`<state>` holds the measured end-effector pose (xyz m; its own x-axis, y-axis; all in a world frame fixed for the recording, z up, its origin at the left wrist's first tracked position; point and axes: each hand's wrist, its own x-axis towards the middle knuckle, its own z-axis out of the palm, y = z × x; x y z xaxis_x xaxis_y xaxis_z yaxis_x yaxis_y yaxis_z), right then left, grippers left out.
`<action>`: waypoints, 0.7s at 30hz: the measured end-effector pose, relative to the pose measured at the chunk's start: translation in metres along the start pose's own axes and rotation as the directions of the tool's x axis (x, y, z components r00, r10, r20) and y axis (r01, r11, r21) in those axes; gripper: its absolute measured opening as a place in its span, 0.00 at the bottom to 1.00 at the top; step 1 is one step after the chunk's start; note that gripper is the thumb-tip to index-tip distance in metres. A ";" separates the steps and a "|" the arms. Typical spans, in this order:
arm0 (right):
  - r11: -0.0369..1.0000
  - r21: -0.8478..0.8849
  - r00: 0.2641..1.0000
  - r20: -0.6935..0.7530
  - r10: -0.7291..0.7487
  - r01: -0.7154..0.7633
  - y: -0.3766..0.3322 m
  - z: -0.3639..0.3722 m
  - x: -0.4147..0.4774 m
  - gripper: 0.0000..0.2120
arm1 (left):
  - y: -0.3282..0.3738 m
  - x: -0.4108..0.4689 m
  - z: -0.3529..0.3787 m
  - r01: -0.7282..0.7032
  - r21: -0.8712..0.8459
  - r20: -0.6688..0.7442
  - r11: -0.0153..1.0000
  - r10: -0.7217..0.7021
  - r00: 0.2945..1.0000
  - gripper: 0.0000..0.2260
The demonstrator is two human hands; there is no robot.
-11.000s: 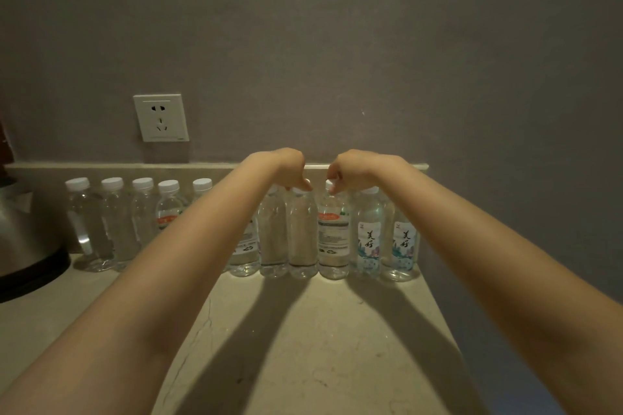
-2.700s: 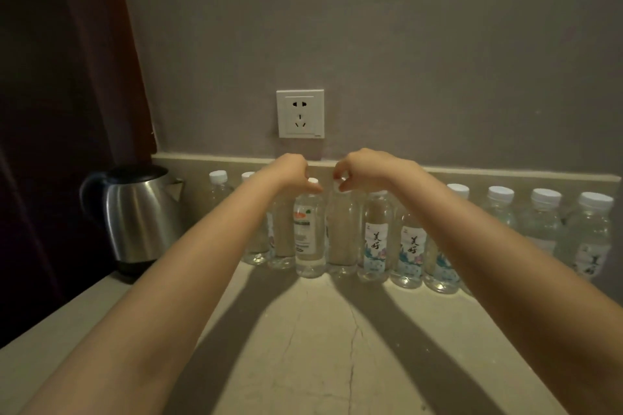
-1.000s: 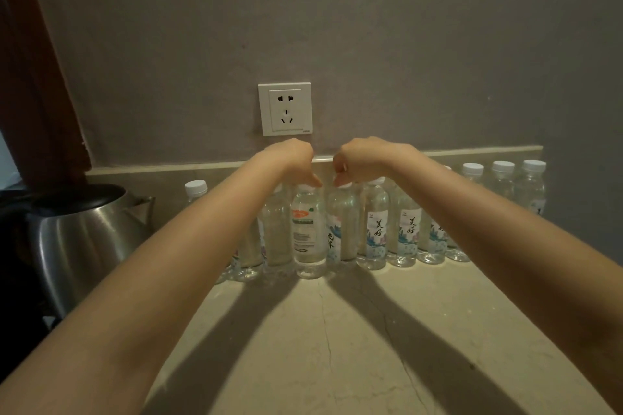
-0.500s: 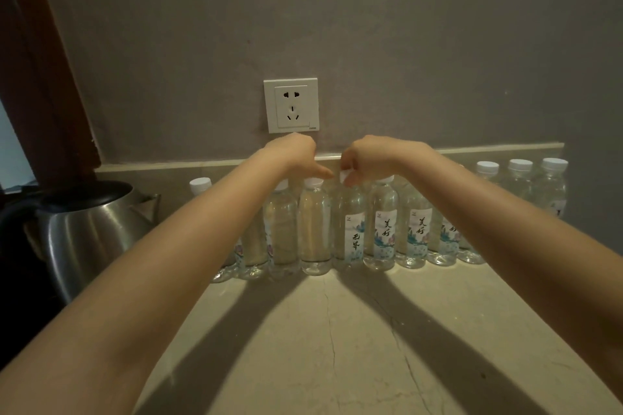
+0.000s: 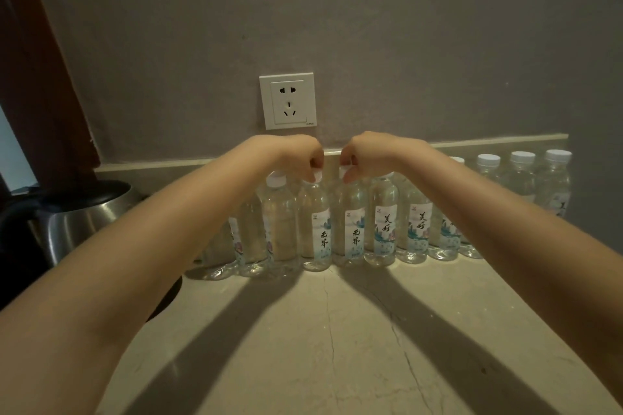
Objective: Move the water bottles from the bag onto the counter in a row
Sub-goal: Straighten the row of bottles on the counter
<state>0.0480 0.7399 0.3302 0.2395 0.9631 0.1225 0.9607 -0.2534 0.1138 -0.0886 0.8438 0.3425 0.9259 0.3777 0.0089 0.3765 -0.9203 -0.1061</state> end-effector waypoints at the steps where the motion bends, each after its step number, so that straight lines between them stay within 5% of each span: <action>1: 1.000 0.003 1.000 -0.002 0.000 0.000 0.000 0.000 0.000 0.15 | 0.002 0.000 0.001 -0.010 0.009 -0.009 1.000 0.011 1.000 0.10; 4: 1.000 -0.002 1.000 -0.006 -0.005 0.005 0.000 0.001 0.001 0.15 | 0.003 0.002 0.007 -0.023 0.017 -0.097 1.000 0.025 0.995 0.03; 6: 1.000 -0.016 1.000 -0.011 -0.006 0.006 0.000 0.001 0.001 0.14 | 0.001 0.004 0.010 0.066 -0.007 -0.136 0.998 -0.067 0.988 0.16; 9: 0.999 -0.039 1.000 -0.025 -0.008 0.007 -0.002 0.001 0.000 0.14 | 0.000 0.005 0.010 0.191 0.018 -0.120 0.981 -0.188 0.975 0.19; 21: 0.980 -0.198 0.992 -0.126 0.006 -0.031 -0.008 0.009 -0.004 0.17 | -0.002 0.000 0.018 0.153 -0.001 -0.099 0.988 -0.153 0.983 0.18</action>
<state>0.0408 0.7384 0.3203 0.2259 0.9424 0.2466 0.9057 -0.2964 0.3030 -0.0897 0.8472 0.3249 0.8560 0.5020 0.1234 0.5141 -0.8516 -0.1021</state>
